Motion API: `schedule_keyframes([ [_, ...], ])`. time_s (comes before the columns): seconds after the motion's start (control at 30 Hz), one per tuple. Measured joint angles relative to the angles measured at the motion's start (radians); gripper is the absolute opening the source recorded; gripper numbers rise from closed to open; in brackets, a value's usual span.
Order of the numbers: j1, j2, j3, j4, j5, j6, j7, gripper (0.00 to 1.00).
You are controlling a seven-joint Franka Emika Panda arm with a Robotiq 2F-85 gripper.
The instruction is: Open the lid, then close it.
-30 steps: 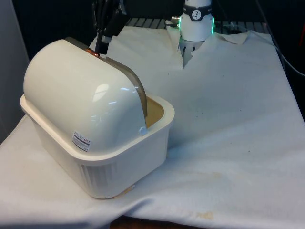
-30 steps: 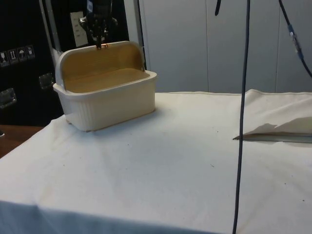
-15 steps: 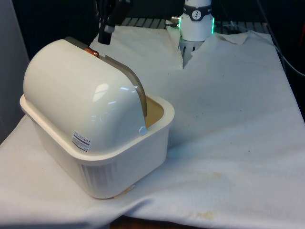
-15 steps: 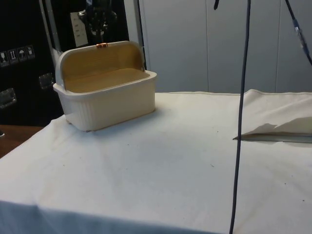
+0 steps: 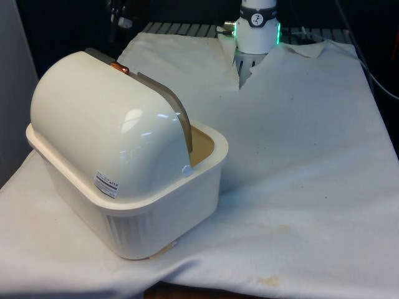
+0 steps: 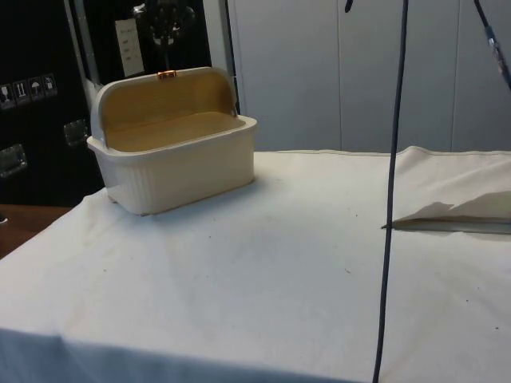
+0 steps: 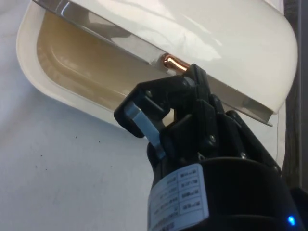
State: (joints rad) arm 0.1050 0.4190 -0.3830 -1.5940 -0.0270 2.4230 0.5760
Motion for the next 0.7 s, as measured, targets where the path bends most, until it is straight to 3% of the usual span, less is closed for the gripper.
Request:
schedule_keyframes([
  [0.7, 0.000, 0.040, -0.007, -0.001, -0.001, 0.038, -0.009, 0.00],
])
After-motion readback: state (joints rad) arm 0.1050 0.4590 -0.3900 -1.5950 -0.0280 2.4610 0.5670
